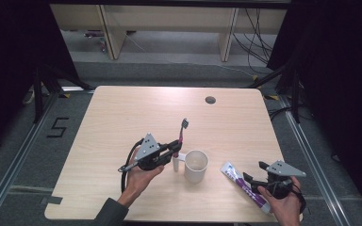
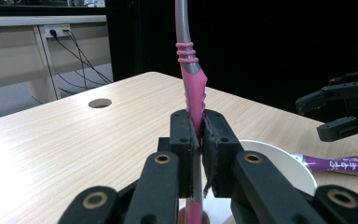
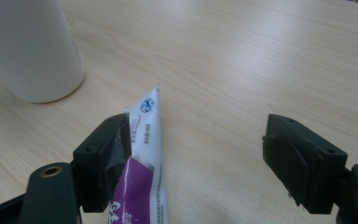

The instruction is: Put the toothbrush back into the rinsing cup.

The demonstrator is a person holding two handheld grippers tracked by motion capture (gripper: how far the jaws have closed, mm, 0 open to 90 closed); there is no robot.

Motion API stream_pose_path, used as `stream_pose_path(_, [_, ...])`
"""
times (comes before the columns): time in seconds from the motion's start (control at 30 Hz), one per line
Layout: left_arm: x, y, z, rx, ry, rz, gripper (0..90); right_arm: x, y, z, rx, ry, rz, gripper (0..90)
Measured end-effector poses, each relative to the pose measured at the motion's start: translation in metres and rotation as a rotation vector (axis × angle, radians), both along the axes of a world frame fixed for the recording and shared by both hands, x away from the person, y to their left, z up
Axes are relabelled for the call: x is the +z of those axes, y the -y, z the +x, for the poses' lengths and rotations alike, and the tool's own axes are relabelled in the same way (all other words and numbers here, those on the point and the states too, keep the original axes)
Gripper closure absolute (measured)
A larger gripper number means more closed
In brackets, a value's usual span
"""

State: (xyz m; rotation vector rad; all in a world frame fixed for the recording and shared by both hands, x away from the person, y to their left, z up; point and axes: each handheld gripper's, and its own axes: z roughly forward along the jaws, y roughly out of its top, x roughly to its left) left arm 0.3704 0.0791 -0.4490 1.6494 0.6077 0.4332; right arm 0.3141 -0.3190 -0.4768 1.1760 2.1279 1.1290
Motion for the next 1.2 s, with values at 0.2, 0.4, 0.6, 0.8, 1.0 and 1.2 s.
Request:
stream_pose_path(0.2, [-0.003,-0.001,-0.003,-0.003,-0.005,0.011,82.7,0.000,0.001,0.000,0.000,0.017,-0.011,24.7])
stream_pose_path(0.4, [-0.007,-0.004,-0.004,-0.004,-0.018,0.021,82.6,0.000,0.001,0.000,0.000,0.017,-0.011,24.7])
stream_pose_path(0.6, [-0.011,-0.007,-0.004,-0.009,-0.031,0.033,82.6,0.000,0.000,0.000,0.007,0.003,0.000,24.6])
stream_pose_path(0.8, [-0.013,-0.009,-0.005,-0.007,-0.042,0.045,82.6,0.000,0.000,0.001,0.009,0.003,0.000,24.6])
stream_pose_path(1.0, [-0.017,-0.011,-0.006,-0.009,-0.052,0.055,82.5,0.000,0.000,0.000,-0.002,0.014,-0.008,24.6])
stream_pose_path(1.2, [-0.020,-0.012,-0.006,-0.006,-0.068,0.063,82.4,0.000,0.000,0.000,-0.001,0.020,-0.012,24.7])
